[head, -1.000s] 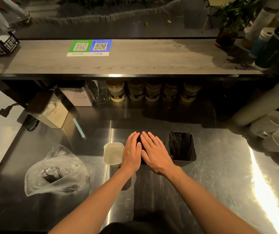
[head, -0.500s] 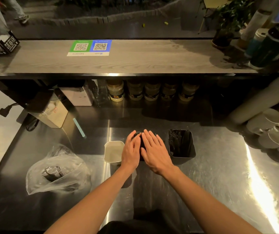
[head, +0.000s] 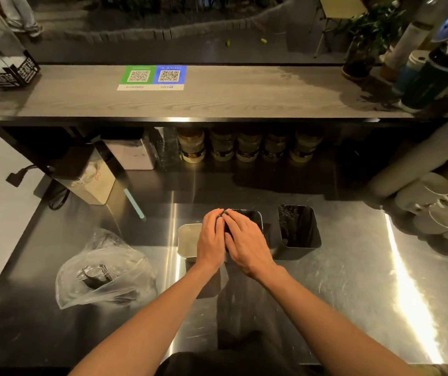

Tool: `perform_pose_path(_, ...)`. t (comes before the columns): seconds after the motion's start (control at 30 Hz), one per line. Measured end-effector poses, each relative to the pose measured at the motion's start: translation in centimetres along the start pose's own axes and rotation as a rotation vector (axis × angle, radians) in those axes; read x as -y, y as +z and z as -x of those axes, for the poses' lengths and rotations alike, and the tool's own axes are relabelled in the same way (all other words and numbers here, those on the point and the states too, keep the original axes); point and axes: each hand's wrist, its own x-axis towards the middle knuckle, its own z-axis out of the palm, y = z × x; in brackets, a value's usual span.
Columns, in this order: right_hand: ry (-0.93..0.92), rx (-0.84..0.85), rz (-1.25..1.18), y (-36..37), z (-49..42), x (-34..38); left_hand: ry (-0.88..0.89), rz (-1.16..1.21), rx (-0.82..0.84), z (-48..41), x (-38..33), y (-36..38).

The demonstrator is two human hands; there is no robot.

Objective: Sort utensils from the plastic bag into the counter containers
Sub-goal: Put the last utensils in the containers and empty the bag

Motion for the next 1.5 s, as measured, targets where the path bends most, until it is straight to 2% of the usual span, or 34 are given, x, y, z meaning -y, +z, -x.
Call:
perform_pose_path(0.13, 0.036, 0.071, -0.145, 1.0, -2.0, 2.8, -0.017, -0.036, -0.08, -0.6, 0.4, -3.7)
perform_pose_path(0.4, -0.011, 0.173, -0.303, 4.7, -5.1, 9.6, -0.042, -0.087, -0.156, -0.9, 2.3, -13.4)
perform_pose_path(0.57, -0.02, 0.337, -0.329, 8.6, -6.7, 14.3, -0.1, -0.166, -0.187, -0.1, 4.4, -19.8)
perform_pose_path(0.8, -0.017, 0.448, -0.316, 14.5, -8.4, 20.8, -0.152, -0.347, -0.257, 1.0, 9.2, -28.1)
perform_pose_path(1.0, 0.048, 0.687, -0.151, 19.3, -8.9, 24.1, -0.162, -0.614, -0.354, 2.5, 12.8, -32.7)
perform_pose_path(1.17, 0.09, 0.889, 0.164, 21.5, -7.6, 24.6, -0.322, -0.546, -0.341, 3.9, 14.8, -34.0)
perform_pose_path(1.33, 0.086, 0.829, 0.273, 23.2, -6.7, 25.0, -0.505, -0.511, -0.322, 4.8, 16.7, -34.3)
perform_pose_path(1.5, 0.024, 0.769, 0.34, 25.0, -5.7, 25.2, -0.718, -0.539, -0.172, 4.3, 17.8, -34.5)
